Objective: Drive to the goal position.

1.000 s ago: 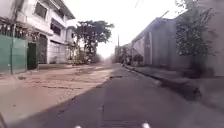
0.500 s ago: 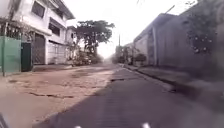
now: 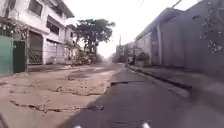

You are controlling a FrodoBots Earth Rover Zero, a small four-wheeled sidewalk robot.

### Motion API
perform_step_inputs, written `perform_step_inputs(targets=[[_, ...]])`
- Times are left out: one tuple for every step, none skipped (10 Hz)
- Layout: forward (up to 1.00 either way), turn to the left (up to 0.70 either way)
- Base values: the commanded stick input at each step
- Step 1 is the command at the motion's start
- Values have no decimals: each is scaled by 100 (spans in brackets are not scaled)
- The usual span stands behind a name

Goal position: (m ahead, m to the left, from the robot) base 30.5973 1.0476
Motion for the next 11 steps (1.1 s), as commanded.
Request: perform_step_inputs(targets=[[100, -7], [100, -34], [100, -40], [100, 0], [100, 0], [100, 0], [100, 0], [100, 0], [100, 0], [100, 0], [100, 0]])
